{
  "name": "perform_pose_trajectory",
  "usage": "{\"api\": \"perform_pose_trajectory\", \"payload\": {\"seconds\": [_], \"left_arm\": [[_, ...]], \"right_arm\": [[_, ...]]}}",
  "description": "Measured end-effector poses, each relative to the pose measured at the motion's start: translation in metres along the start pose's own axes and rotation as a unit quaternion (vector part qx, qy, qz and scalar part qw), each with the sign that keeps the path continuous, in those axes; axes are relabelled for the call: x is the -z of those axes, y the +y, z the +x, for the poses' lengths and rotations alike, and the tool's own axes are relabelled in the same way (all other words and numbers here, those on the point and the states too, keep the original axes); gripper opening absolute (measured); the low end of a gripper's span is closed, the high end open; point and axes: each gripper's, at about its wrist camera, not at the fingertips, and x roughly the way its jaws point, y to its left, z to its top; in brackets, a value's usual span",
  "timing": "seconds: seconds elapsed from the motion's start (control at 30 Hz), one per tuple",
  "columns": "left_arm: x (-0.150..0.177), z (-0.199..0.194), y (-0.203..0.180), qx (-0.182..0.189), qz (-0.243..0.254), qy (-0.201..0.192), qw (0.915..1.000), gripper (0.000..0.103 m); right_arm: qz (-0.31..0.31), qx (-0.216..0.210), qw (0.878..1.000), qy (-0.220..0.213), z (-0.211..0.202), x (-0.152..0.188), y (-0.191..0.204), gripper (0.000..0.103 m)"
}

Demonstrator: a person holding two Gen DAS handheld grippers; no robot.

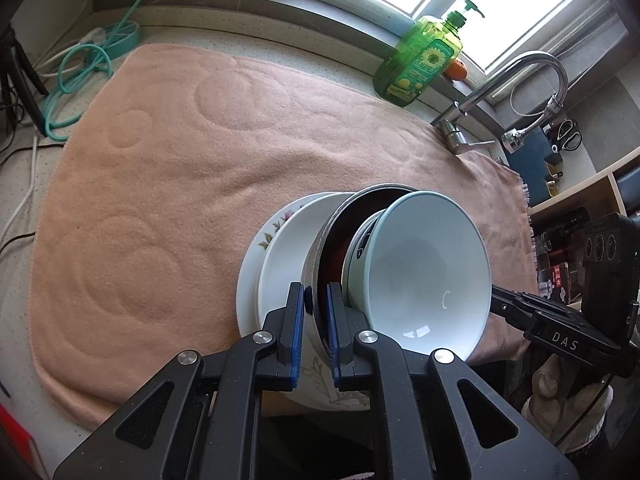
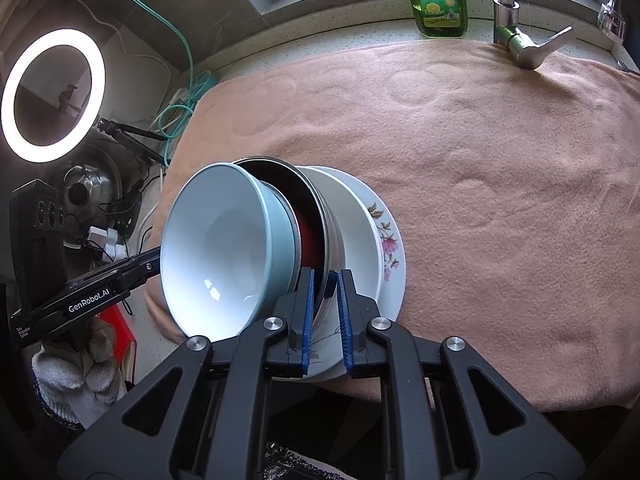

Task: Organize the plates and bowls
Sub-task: 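Open the left gripper to release the bowls onto the plates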

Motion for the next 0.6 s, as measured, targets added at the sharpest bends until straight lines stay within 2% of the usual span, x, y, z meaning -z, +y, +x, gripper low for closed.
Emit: {"api": "perform_pose_trajectory", "payload": {"seconds": [0.37,0.47,0.6], "left_arm": [[-0.002,-0.013,-0.003,-0.010,0.012,-0.017,0.9997,0.011],[-0.002,-0.018,-0.003,-0.009,0.012,-0.024,0.9996,0.011],[-0.001,-0.028,0.001,-0.012,0.010,-0.036,0.9992,0.011]], "right_arm": [[-0.003,0.008,1.000,-0.018,-0.013,-0.002,-0.001,0.013],[0.001,0.011,1.000,-0.028,-0.021,-0.002,-0.004,0.017],[-0.002,0.021,0.999,-0.050,-0.033,0.000,-0.007,0.045]]}}
